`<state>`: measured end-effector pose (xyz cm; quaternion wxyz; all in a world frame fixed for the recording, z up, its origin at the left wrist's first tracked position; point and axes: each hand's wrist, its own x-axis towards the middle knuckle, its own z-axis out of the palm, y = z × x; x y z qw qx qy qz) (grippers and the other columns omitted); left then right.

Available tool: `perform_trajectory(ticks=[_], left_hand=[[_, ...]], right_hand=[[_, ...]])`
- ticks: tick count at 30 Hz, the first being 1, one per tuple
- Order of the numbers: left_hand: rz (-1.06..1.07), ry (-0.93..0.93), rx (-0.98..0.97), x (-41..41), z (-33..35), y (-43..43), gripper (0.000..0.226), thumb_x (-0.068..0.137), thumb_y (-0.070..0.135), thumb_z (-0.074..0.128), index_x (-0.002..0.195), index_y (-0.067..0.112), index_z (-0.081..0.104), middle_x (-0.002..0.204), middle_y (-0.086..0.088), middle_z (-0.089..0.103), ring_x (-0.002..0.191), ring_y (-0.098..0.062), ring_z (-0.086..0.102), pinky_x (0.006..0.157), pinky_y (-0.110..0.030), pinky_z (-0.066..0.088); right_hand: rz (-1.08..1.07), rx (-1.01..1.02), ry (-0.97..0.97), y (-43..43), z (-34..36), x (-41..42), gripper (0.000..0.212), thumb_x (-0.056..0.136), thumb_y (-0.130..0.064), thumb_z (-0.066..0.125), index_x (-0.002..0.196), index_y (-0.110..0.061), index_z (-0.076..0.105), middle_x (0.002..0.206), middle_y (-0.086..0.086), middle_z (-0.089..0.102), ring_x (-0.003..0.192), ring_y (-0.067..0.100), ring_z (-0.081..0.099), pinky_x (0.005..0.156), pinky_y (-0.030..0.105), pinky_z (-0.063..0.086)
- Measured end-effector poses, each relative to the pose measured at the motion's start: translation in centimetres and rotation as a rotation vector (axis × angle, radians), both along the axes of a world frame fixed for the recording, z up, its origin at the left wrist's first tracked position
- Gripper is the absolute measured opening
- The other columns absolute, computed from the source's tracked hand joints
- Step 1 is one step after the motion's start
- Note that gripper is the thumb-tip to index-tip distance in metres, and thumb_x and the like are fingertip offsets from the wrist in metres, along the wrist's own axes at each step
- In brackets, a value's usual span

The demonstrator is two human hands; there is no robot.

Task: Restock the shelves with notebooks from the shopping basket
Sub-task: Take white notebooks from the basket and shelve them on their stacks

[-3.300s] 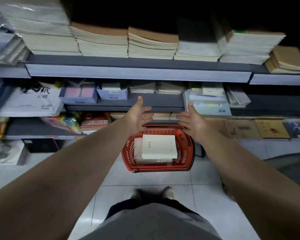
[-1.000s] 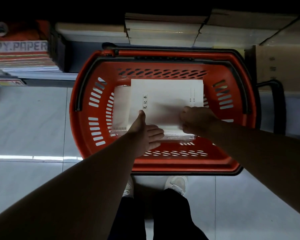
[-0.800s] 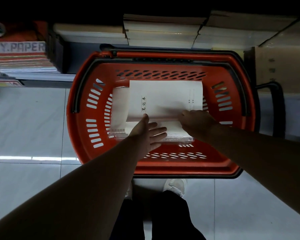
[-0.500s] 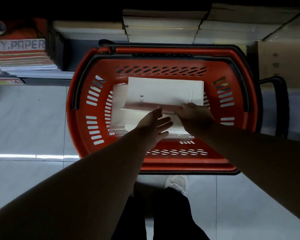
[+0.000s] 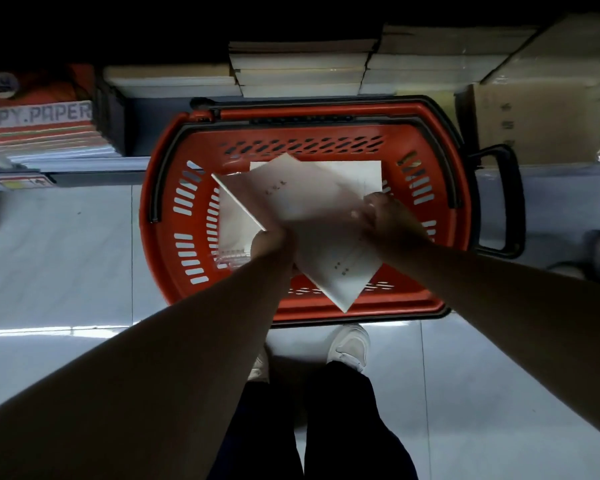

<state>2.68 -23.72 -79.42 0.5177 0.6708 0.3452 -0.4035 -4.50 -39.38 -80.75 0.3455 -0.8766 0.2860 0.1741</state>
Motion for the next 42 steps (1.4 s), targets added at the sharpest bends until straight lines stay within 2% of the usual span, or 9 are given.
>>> perform_trajectory(ticks=[3, 6, 14, 19, 22, 26, 30, 35, 42], left_hand=[[-0.083, -0.052, 0.008, 0.6, 1.9, 0.5, 0.025, 0.097, 0.018, 0.051, 0.121, 0.013, 0.054, 0.095, -0.003, 0.061, 0.084, -0.025, 0.058, 0.075, -0.041, 0.054], [-0.132, -0.046, -0.011, 1.3, 3.9, 0.7, 0.02, 0.096, 0.021, 0.052, 0.116, 0.017, 0.05, 0.088, 0.002, 0.056, 0.082, -0.019, 0.054, 0.074, -0.036, 0.048], [-0.185, -0.064, -0.062, 1.7, 10.2, 1.8, 0.011, 0.089, 0.027, 0.062, 0.087, 0.017, 0.058, 0.094, -0.003, 0.066, 0.086, -0.025, 0.065, 0.075, -0.035, 0.055], [-0.265, -0.058, -0.114, 2.0, 15.9, 2.6, 0.011, 0.09, 0.026, 0.06, 0.084, 0.016, 0.059, 0.083, -0.003, 0.065, 0.07, -0.021, 0.064, 0.063, -0.028, 0.052], [-0.272, -0.057, -0.173, 2.5, 20.2, 3.3, 0.008, 0.091, 0.022, 0.059, 0.088, 0.015, 0.062, 0.083, -0.005, 0.068, 0.068, -0.021, 0.066, 0.062, -0.027, 0.054], [-0.254, -0.062, -0.229, 3.1, 26.1, 4.4, 0.009, 0.09, 0.015, 0.059, 0.097, 0.014, 0.066, 0.103, -0.01, 0.071, 0.093, -0.028, 0.068, 0.088, -0.041, 0.055], [-0.242, -0.094, -0.249, 3.0, 31.9, 4.8, 0.017, 0.088, 0.013, 0.061, 0.104, 0.012, 0.068, 0.101, -0.011, 0.072, 0.084, -0.028, 0.07, 0.077, -0.043, 0.057], [-0.237, -0.077, -0.335, 2.3, 38.0, 5.5, 0.011, 0.091, 0.012, 0.057, 0.098, 0.012, 0.066, 0.088, -0.008, 0.073, 0.078, -0.026, 0.07, 0.07, -0.037, 0.058], [-0.243, -0.163, -0.509, 1.3, 44.8, 7.5, 0.023, 0.098, 0.005, 0.046, 0.108, 0.016, 0.063, 0.112, -0.011, 0.069, 0.101, -0.031, 0.065, 0.088, -0.045, 0.053]], right_hand=[[-0.107, 0.027, 0.155, -1.4, 1.7, 0.5, 0.052, 0.1, -0.045, 0.04, 0.13, -0.004, 0.051, 0.126, 0.018, 0.057, 0.115, 0.029, 0.054, 0.09, 0.032, 0.041], [-0.172, 0.078, 0.245, -1.9, 3.6, 0.0, 0.047, 0.1, -0.048, 0.038, 0.102, -0.007, 0.062, 0.09, 0.006, 0.061, 0.094, 0.023, 0.057, 0.072, 0.028, 0.04], [-0.337, 0.083, -0.051, 0.0, 11.1, -3.3, 0.033, 0.093, -0.041, 0.058, 0.074, -0.014, 0.062, 0.065, 0.0, 0.057, 0.062, 0.009, 0.05, 0.054, 0.015, 0.038], [-0.412, 0.028, -0.124, 1.8, 16.6, -4.6, 0.05, 0.093, -0.041, 0.058, 0.094, 0.008, 0.063, 0.089, 0.028, 0.064, 0.082, 0.037, 0.062, 0.07, 0.039, 0.05], [-0.458, 0.06, -0.159, 2.6, 20.1, -4.6, 0.043, 0.094, -0.04, 0.056, 0.081, 0.001, 0.059, 0.067, 0.01, 0.056, 0.063, 0.023, 0.053, 0.052, 0.026, 0.039], [-0.51, 0.132, -0.215, 3.8, 24.9, -4.6, 0.025, 0.096, -0.038, 0.055, 0.082, -0.018, 0.062, 0.065, -0.01, 0.055, 0.058, 0.004, 0.049, 0.047, 0.016, 0.035], [-0.552, 0.128, -0.297, 4.7, 30.1, -4.6, 0.027, 0.097, -0.031, 0.052, 0.074, -0.02, 0.061, 0.062, -0.016, 0.057, 0.057, -0.004, 0.051, 0.051, 0.015, 0.037], [-0.622, 0.178, -0.418, 5.4, 35.8, -5.1, 0.027, 0.098, -0.025, 0.052, 0.074, -0.018, 0.061, 0.069, -0.008, 0.06, 0.064, 0.006, 0.053, 0.061, 0.02, 0.041], [-0.558, 0.154, -0.49, 6.4, 43.0, -5.7, 0.027, 0.1, -0.023, 0.048, 0.086, -0.005, 0.062, 0.071, 0.002, 0.058, 0.06, 0.009, 0.05, 0.053, 0.016, 0.039]])
